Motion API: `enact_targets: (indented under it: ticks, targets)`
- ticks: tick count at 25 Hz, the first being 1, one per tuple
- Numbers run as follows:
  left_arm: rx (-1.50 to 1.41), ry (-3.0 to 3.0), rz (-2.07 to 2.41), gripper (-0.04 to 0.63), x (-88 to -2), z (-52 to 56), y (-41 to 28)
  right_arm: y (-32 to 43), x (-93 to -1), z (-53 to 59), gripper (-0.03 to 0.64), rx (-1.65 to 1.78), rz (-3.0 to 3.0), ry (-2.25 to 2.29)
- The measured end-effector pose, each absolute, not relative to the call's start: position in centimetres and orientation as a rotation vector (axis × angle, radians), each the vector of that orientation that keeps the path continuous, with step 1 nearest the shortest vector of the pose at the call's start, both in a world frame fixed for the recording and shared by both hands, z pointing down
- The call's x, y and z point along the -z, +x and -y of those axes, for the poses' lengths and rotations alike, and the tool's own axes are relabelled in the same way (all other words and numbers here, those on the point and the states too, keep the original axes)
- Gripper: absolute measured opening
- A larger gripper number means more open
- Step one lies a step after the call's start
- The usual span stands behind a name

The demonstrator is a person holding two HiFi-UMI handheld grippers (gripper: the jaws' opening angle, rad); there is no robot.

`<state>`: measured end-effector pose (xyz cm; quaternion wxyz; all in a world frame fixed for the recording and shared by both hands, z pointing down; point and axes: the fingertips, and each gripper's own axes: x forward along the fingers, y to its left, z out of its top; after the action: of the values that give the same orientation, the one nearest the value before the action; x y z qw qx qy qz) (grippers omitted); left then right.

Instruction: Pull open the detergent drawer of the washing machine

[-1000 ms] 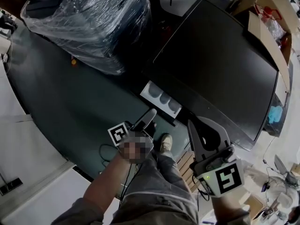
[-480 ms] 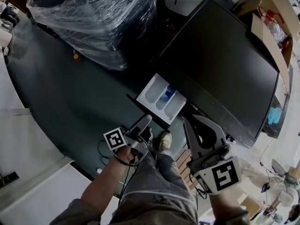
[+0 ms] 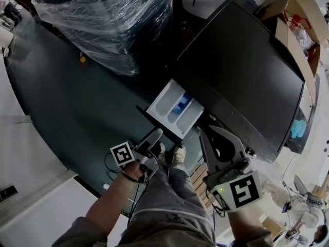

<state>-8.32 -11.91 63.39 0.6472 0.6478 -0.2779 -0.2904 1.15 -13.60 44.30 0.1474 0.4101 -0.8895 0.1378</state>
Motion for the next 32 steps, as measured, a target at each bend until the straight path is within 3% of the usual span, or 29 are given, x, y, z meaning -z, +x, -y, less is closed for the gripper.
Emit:
enact_targets:
  ticks: [23, 32]
  targets:
    - [0.490, 1.492, 0.860, 0.431, -61.3, 11.6, -9.7, 2.7, -39.5, 15.1, 0.040, -0.319, 2.587, 1.207]
    - [0.379, 1.955, 1.015, 0.430, -51.1, 14.0, -11.6, 3.6, -35.6, 15.2, 0.040, -0.267, 2.617, 1.251]
